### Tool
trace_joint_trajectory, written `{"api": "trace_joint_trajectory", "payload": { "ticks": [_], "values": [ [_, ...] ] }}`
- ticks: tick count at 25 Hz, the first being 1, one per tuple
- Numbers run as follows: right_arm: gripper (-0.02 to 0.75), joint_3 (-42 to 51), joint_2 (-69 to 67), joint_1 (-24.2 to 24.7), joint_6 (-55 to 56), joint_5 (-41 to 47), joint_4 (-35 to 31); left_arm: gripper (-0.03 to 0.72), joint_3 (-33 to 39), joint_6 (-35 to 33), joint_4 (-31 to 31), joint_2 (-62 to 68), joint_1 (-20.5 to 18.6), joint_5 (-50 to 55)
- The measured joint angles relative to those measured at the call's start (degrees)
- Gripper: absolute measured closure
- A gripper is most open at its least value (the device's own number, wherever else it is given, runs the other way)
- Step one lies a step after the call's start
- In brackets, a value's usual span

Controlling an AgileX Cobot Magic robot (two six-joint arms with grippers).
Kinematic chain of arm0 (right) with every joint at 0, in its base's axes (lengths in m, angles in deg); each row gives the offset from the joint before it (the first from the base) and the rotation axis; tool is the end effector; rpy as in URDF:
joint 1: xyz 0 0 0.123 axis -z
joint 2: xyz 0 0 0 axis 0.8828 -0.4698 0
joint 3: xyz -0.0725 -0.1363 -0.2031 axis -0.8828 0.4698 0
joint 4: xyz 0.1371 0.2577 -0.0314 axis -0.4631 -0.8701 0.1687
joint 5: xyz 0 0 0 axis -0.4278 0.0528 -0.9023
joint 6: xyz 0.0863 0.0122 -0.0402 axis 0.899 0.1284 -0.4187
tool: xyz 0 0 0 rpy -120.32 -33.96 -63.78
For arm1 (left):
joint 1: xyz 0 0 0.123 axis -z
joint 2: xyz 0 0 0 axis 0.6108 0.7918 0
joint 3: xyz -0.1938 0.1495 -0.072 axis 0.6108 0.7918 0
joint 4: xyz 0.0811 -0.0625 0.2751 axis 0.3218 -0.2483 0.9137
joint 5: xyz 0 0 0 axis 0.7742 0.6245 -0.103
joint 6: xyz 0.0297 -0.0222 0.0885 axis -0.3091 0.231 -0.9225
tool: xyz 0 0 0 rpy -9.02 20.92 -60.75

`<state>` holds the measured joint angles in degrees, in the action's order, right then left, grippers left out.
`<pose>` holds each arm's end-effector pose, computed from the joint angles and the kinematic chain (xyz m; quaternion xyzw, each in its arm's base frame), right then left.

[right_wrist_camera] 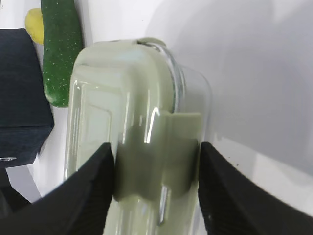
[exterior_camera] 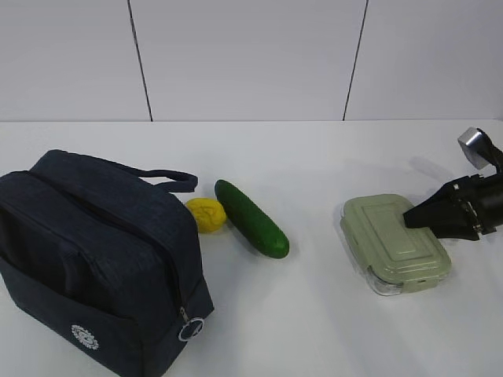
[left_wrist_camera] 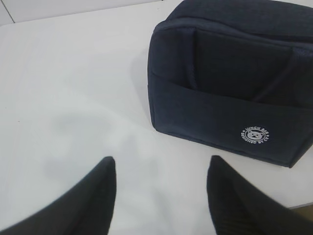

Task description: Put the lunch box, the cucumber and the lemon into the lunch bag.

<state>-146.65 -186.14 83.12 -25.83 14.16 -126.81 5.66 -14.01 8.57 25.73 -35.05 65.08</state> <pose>0.3744 -0.0620 0.0422 -0.0805 0.8874 0.4273 0.1535 0.0620 -0.0119 0.2996 0.0773 0.8575 -0.0329 0.5076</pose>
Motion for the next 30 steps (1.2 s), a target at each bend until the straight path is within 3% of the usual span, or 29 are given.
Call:
{"api": "trace_joint_trajectory", "payload": {
  "ticks": [30],
  "values": [
    [0.342,0.0,4.7,0.0,7.4,-1.9,0.8,0.256,0.0,0.0,0.0,0.0,0.0,0.0]
  ]
}}
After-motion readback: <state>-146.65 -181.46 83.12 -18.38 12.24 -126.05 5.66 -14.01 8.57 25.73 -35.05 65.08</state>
